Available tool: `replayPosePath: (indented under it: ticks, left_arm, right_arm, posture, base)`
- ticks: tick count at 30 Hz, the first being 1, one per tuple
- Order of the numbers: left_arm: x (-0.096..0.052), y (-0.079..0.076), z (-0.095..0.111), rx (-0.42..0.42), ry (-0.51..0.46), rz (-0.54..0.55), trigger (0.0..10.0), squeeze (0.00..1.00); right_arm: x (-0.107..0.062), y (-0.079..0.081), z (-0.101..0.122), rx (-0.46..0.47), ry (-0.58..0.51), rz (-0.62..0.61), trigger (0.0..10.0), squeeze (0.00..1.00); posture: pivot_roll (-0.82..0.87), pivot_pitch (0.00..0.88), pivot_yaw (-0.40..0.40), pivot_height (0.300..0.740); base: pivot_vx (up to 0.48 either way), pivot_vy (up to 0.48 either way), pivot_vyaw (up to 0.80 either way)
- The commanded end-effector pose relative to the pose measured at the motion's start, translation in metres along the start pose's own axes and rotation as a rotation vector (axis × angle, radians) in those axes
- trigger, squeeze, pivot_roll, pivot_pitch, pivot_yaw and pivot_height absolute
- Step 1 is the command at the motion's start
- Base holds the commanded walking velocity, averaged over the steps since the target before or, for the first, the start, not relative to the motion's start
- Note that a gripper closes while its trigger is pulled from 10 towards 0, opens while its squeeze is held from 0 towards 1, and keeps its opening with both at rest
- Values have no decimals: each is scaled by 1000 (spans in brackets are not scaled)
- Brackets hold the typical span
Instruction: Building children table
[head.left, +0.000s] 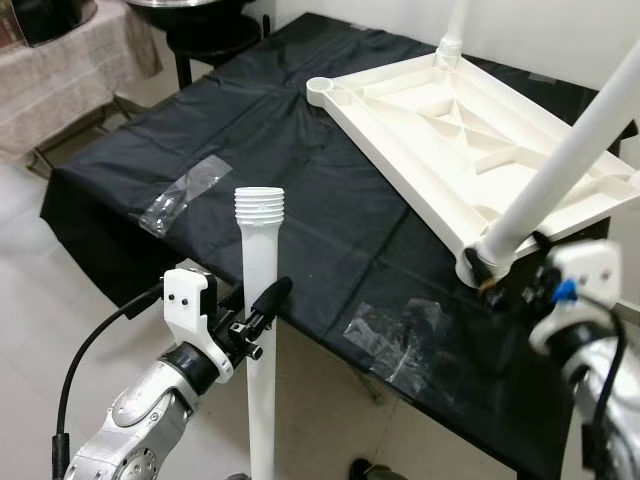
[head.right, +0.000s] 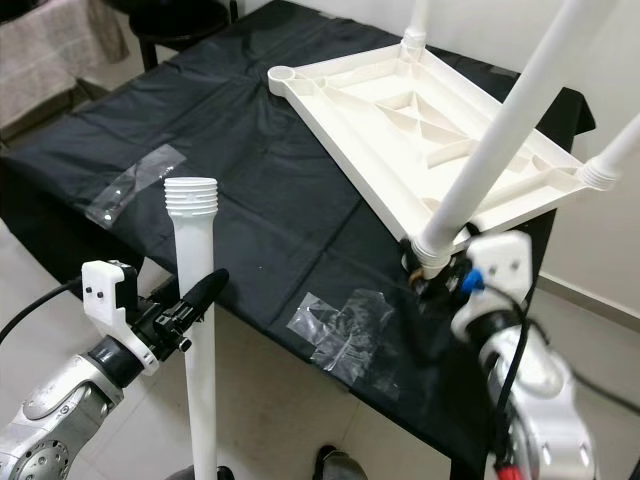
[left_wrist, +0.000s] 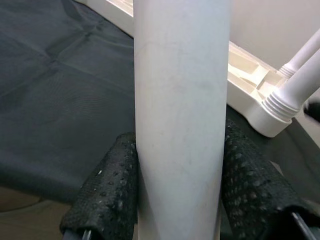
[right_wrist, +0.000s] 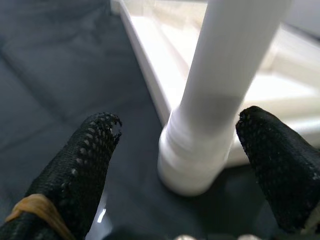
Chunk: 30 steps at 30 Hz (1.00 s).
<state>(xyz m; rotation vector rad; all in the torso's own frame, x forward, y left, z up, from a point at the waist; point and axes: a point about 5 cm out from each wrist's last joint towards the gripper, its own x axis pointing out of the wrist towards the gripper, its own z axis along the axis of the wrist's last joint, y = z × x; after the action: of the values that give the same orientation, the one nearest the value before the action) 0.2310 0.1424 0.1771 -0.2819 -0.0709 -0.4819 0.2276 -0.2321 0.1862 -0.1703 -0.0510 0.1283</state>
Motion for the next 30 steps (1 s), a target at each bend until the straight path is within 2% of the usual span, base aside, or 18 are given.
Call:
replayPosePath:
  ticks: [1,5,8,11,12,13,14,15,16,17,18,20,24,25,27,28,29,30]
  left_arm:
    - [-1,1,-1,-6,4,-7,10000,0]
    - [-1,1,-1,-5,6,-7,10000,0]
    - [-1,0,-2,-7,9,-9,10000,0]
    - [-1,0,-2,-7,9,-9,10000,0]
    - [-1,0,-3,-9,10,-8,10000,0]
    - [-1,-1,-5,-12,12,-6,10000,0]
    - [0,-2,-7,-16,15,-3,10000,0]
    - [0,-2,-7,-16,15,-3,10000,0]
    - [0,-4,-8,-19,16,-2,10000,0]
    - [-1,-6,-10,-19,22,4,10000,0]
    - [-1,-6,-10,-19,22,4,10000,0]
    - [-1,-7,-12,-18,26,9,10000,0]
    - [-5,-13,-5,-23,2,48,10000,0]
    - [-5,-13,-5,-23,2,48,10000,0]
    - [-8,-14,-3,-23,-4,63,10000,0]
    - [-8,-14,-3,-23,-4,63,10000,0]
    - [-11,-16,-3,-25,-4,71,10000,0]
    - [-11,-16,-3,-25,-4,71,10000,0]
  right_arm:
    - [-4,4,0,10,11,12,10000,1000]
    - [-12,9,-7,24,48,12,10000,1000]
    - [-20,25,-15,55,126,116,10000,1000]
    - [-20,25,-15,55,126,116,10000,1000]
    - [-18,35,-13,92,133,201,10000,275]
    - [-9,45,-10,100,127,278,10000,0]
    - [4,55,-6,95,120,332,10000,0]
    - [4,55,-6,95,120,332,10000,0]
    - [12,60,-3,85,114,358,10000,0]
    - [32,68,0,43,101,385,10000,0]
    - [32,68,0,43,101,385,10000,0]
    - [44,73,2,12,93,402,10000,0]
    - [113,95,15,-52,79,363,10000,0]
    - [113,95,15,-52,79,363,10000,0]
    - [137,108,24,-106,67,343,10000,0]
    - [137,108,24,-106,67,343,10000,0]
    - [154,115,34,-114,53,324,10000,0]
    - [154,115,34,-114,53,324,10000,0]
  posture:
    - [-70,219,-27,740]
    - [-72,219,-27,740]
    - [-70,221,-31,740]
    - [-70,221,-31,740]
    - [-69,220,-33,740]
    - [-65,222,-33,740]
    - [-62,227,-36,740]
    - [-62,227,-36,740]
    - [-61,230,-37,740]
    - [-52,248,-36,740]
    - [-52,248,-36,740]
    - [-52,248,-36,740]
    - [-12,304,-43,740]
    - [-12,304,-43,740]
    - [-4,322,-47,740]
    - [-4,322,-47,740]
    - [7,337,-55,740]
    - [7,337,-55,740]
  base:
    - [0,0,0]
    - [0,0,0]
    - [0,0,0]
    - [0,0,0]
    - [0,0,0]
    - [0,0,0]
    - [0,0,0]
    - [0,0,0]
    - [0,0,0]
    - [0,0,0]
    - [0,0,0]
    - [0,0,0]
    - [0,0,0]
    - [0,0,0]
    - [0,0,0]
    - [0,0,0]
    - [0,0,0]
    - [0,0,0]
